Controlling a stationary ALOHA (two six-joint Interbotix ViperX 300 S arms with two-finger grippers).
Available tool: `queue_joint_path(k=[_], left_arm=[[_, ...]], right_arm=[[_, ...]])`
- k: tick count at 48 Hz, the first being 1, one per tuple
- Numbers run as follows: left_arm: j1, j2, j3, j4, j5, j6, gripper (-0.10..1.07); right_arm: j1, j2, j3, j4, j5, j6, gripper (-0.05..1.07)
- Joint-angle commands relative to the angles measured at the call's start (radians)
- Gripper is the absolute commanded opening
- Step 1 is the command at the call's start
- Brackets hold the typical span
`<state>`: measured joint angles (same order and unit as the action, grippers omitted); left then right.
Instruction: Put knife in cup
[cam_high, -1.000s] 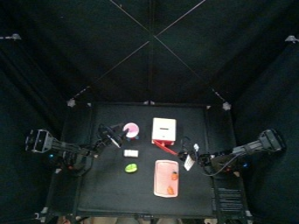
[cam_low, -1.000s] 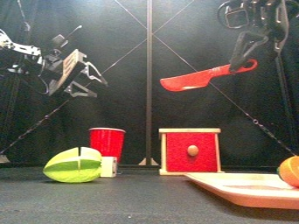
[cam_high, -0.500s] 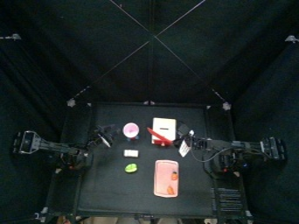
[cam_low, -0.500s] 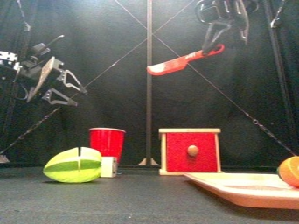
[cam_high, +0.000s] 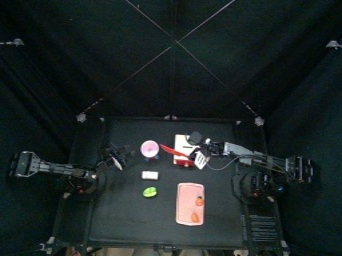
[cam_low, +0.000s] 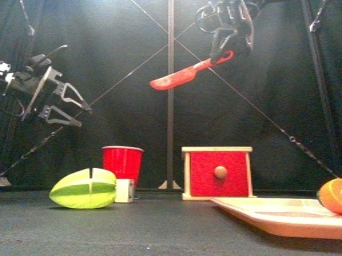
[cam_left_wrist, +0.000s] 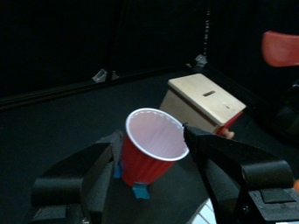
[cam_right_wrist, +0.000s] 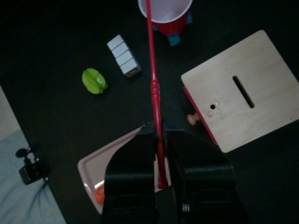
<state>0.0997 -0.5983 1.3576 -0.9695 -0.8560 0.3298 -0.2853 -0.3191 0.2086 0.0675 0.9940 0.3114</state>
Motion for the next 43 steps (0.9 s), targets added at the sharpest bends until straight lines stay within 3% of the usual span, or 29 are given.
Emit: queue_joint_path(k=[1, 9, 19, 43], left_arm=[[0.043, 0.011, -0.002, -0.009, 0.014, 0.0, 0.92], [0.095, 0.023, -0.005, -0.012, 0.109, 0.0, 0.92], [0.133, 0.023, 0.005, -0.014, 0.14, 0.0, 0.92], [0.135, 0.023, 0.008, -0.011, 0.153, 0.0, 0.92]], right_arm=[[-0.041, 0.031, -0.078, 0.077, 0.034, -0.049, 0.26], [-0.083, 0.144, -0.184, 0.14, 0.144, -0.112, 0.25], [-0.121, 0.281, -0.365, 0.137, 0.339, -0.123, 0.25], [-0.129, 0.581, -0.756, 0.124, 0.6, -0.129, 0.26]])
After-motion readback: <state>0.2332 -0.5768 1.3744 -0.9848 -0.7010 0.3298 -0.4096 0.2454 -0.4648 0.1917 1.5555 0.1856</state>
